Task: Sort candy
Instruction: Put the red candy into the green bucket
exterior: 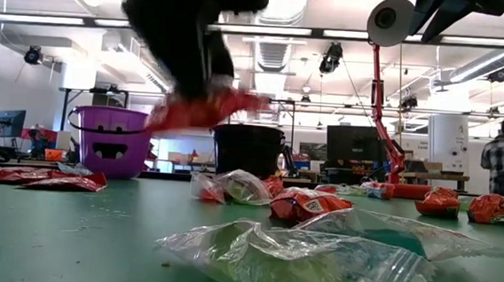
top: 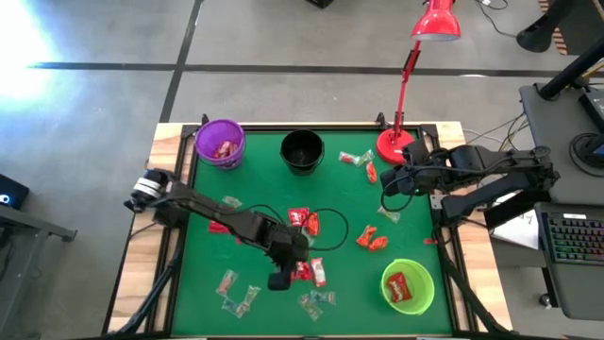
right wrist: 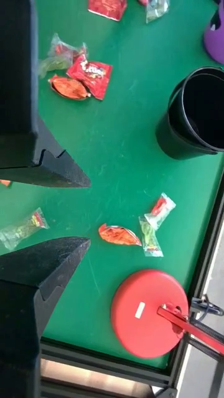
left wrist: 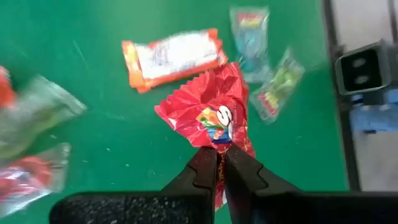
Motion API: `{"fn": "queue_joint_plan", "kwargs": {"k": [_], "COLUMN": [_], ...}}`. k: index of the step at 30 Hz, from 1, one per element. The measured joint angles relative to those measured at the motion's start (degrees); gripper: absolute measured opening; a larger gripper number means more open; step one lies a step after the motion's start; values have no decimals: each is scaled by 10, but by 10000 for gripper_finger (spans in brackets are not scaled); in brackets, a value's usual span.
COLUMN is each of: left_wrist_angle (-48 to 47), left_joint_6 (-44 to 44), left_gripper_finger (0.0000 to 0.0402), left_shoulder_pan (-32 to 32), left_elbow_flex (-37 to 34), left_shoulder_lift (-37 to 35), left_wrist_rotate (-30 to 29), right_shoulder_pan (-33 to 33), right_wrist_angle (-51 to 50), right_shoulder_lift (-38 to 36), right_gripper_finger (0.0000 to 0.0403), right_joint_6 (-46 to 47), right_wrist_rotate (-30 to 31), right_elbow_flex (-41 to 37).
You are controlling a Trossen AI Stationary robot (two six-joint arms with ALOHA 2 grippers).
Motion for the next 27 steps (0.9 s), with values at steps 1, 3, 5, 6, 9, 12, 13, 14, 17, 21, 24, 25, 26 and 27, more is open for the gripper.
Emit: {"fn": "queue_joint_plan", "kwargs": {"k": [1,3,5,6,9,12,13,14,17,21,24,25,26,27], "left_wrist_angle": [-2,-19,-33,-40,-56,-60,-59,-58,-59,-41,-21,-13,-4,8], "left_joint_6": [0,1,2,-3,-22,-32,-32,-32,-30,-27,-11,-5,-2,1], "left_gripper_finger": [1,1,1,1,1,1,1,1,1,0,0,0,0,0], "left_shoulder_pan": [0,1,5,9,24,41,48,55,81,119,140,146,151,156], "left_elbow_flex": [1,1,1,1,1,1,1,1,1,2,2,2,2,2], "left_shoulder_lift": [-10,-30,-53,-65,-97,-126,-134,-142,-160,-185,-193,-197,-200,-202], "left_wrist_rotate": [-11,-38,-64,-77,-119,-163,-177,-191,-219,-232,-232,-229,-229,-228], "right_shoulder_pan": [0,0,0,0,0,0,0,0,0,0,0,0,0,0], "right_wrist_angle": [0,0,0,0,1,4,8,16,47,116,177,198,219,241], "right_shoulder_lift": [0,0,0,0,0,0,0,0,0,0,0,0,0,0], "right_gripper_finger": [130,130,130,130,130,130,130,130,130,130,130,130,130,130], "right_joint_6": [-2,-11,-22,-25,-31,-46,-59,-72,-118,-195,-260,-280,-298,-315], "right_wrist_rotate": [0,-1,-9,-11,-14,-25,-30,-36,-54,-59,-72,-78,-86,-90], "right_elbow_flex": [0,0,0,0,0,0,0,0,0,0,0,0,0,0]}}
